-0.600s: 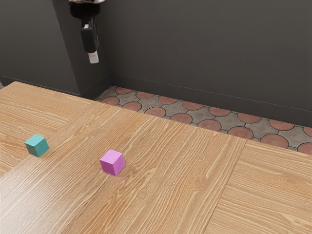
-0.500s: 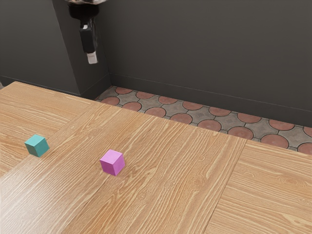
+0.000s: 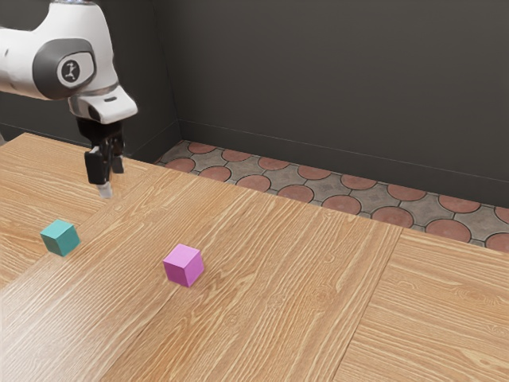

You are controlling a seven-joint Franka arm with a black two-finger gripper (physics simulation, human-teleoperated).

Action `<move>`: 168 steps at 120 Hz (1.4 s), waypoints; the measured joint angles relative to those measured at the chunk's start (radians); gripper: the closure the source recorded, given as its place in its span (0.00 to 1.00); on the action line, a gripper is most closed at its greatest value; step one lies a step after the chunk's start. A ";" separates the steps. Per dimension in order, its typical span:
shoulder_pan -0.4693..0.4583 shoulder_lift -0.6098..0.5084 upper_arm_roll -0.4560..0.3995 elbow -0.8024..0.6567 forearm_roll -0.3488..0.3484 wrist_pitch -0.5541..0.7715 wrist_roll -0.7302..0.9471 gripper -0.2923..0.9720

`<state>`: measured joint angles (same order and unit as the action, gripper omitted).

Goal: Pick up the blue block with one arm, and put the blue block on the pink block with one arm

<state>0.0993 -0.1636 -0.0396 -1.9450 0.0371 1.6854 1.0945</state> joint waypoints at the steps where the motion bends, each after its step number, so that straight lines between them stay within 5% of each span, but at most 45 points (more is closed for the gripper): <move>1: 0.004 0.002 0.001 0.000 0.000 0.003 0.008 0.23; 39: 0.036 0.061 0.145 -0.184 0.067 0.323 0.382 0.23; 67: 0.112 0.196 0.182 -0.162 0.063 0.508 0.595 0.23; 127: 0.307 0.346 0.182 -0.120 -0.008 0.589 0.881 0.23; 168: 0.354 0.434 0.182 -0.033 -0.102 0.594 1.031 0.23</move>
<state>0.4535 0.2702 0.1421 -1.9785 -0.0648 2.2798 2.1259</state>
